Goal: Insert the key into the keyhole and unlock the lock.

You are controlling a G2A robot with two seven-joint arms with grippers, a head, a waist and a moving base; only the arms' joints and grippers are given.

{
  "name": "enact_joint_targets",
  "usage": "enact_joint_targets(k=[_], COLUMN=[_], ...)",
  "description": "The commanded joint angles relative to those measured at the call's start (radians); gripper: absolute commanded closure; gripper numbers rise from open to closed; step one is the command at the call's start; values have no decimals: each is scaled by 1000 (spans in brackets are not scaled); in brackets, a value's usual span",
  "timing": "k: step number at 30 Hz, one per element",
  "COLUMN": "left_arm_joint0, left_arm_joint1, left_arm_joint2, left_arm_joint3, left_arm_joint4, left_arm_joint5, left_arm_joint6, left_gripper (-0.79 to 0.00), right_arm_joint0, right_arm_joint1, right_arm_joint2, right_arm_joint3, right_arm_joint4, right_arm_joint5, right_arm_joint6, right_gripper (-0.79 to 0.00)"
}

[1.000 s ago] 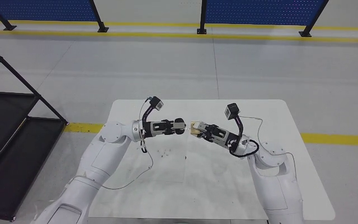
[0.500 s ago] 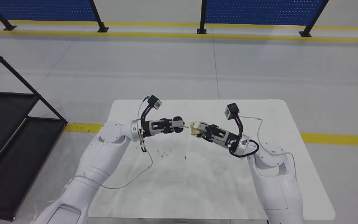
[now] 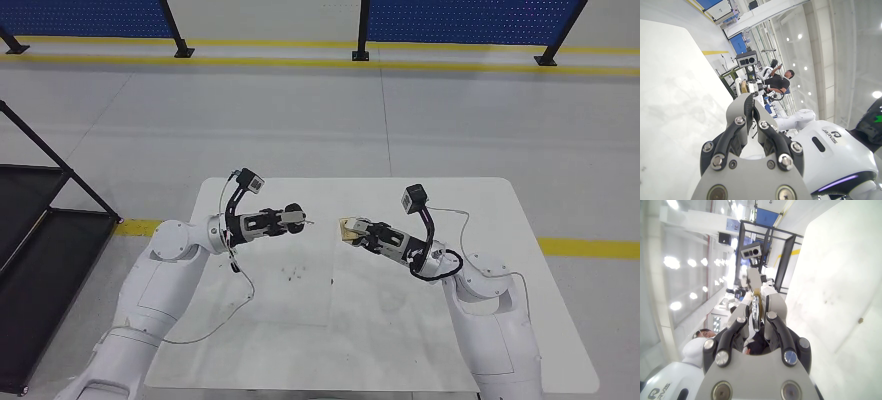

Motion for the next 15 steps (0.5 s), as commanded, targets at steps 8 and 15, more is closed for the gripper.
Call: enact_joint_targets(k=[8,15], left_arm_joint0=[36,67], left_arm_joint1=[4,-7], left_arm_joint2=[-12,-56], left_arm_joint3=[-16,-41], left_arm_joint4=[255,892], left_arm_joint5=[-239,-544], left_arm_joint6=[149,588], left_gripper=[0,0], right_arm_joint0=[0,0], right_arm_joint1=[0,0], right_arm_joint2=[0,0], right_arm_joint3=[0,0], right_arm_joint4=[0,0], right_arm_joint5=[0,0], right_arm_joint6=[0,0], right_gripper=[0,0])
